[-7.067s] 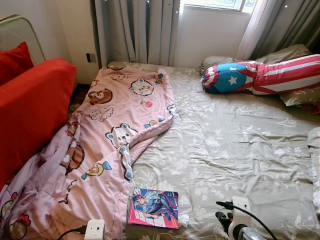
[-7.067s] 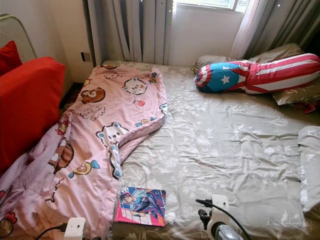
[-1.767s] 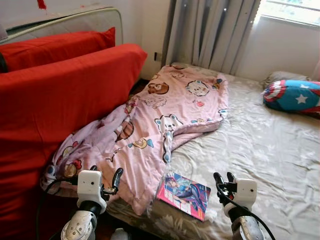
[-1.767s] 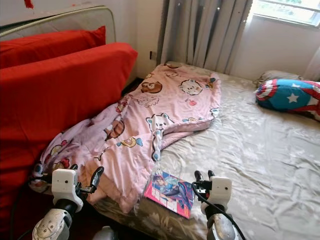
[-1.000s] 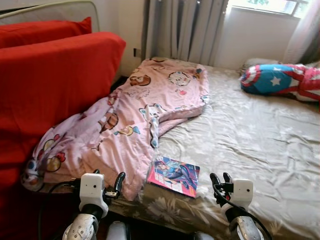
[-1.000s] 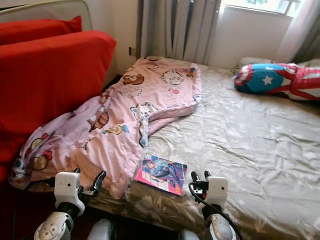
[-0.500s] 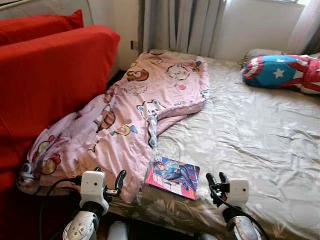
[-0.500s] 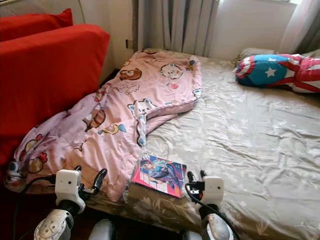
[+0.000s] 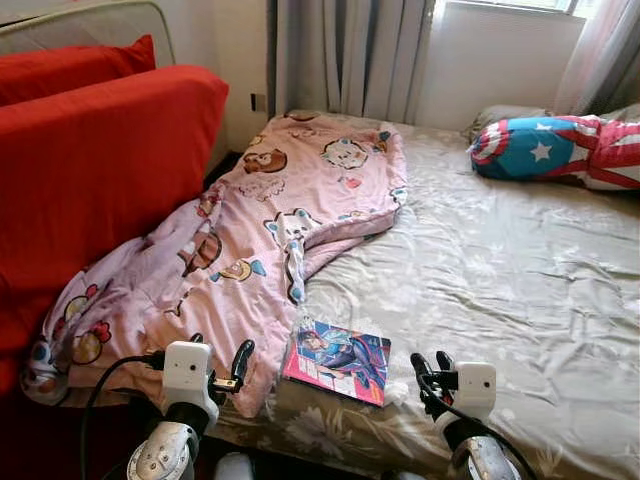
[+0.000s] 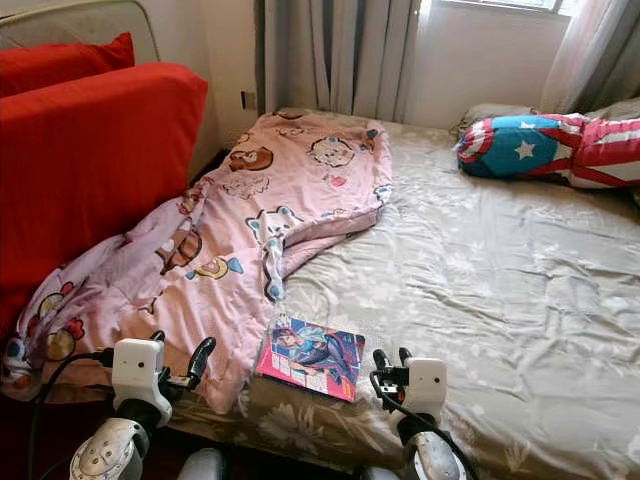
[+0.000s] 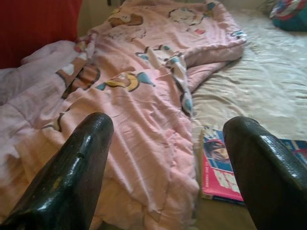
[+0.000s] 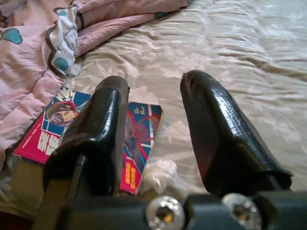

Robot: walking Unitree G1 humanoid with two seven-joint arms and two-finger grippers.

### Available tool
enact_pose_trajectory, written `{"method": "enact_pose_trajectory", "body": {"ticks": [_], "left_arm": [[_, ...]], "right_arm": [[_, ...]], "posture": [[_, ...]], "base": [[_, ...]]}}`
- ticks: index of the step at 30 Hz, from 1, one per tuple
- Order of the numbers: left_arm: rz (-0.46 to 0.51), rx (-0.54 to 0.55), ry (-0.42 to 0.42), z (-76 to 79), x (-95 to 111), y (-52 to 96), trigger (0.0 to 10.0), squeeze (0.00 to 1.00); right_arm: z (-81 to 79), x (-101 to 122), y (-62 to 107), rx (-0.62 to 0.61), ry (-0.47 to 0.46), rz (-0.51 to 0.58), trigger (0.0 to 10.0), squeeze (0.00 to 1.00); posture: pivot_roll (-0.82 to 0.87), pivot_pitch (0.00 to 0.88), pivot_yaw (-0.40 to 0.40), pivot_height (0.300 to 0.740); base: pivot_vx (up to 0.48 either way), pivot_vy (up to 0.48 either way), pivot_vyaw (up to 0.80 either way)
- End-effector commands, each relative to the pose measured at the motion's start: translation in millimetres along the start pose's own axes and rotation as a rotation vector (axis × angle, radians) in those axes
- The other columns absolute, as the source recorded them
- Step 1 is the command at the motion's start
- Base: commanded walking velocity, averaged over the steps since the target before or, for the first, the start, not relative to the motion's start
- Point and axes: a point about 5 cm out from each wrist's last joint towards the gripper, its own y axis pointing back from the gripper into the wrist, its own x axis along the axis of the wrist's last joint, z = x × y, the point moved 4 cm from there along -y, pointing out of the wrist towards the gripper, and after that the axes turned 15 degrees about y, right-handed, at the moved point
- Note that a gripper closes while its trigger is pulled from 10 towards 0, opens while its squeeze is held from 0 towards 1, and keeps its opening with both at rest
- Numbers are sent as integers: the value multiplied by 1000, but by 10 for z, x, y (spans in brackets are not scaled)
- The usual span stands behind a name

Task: Clean up the room

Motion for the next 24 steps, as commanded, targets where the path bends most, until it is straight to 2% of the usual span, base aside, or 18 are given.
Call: {"method": "enact_pose_trajectory", "body": {"ticks": [1,5,6,13,17,18,22,24], "left_arm": [[6,-3,-6,3,36,-13,10000,0],[5,-6,-4,10,34,-13,10000,0],[5,-8,-4,16,30,-14,10000,0],[0,-15,-4,34,23,-15,10000,0],[-1,-18,-6,39,21,-13,10000,0],[-2,-21,-5,43,20,-12,10000,0],[-3,-23,-6,46,16,-13,10000,0],[-4,-25,-5,57,16,-19,10000,0]], "right_arm": [[-4,9,1,6,1,6,10000,0],[-34,27,1,16,-4,21,10000,0],[-31,27,4,7,-27,25,10000,0],[-5,20,-5,-2,-20,20,10000,0],[36,7,-17,-22,-17,11,10000,0],[93,-49,-25,-56,-24,-25,10000,0],[148,-133,-32,-88,-25,-77,10000,0],[167,-273,-32,-90,-25,-160,10000,0]], "posture": [[98,0,-81,633],[96,0,-79,633],[96,0,-80,633],[97,0,-80,633],[98,0,-80,633],[96,0,-77,633],[96,0,-77,633],[94,0,-75,633]], "base": [[281,0,0],[277,0,758],[274,0,0],[210,0,0],[0,0,0],[0,0,0],[0,0,0],[0,0,0]]}}
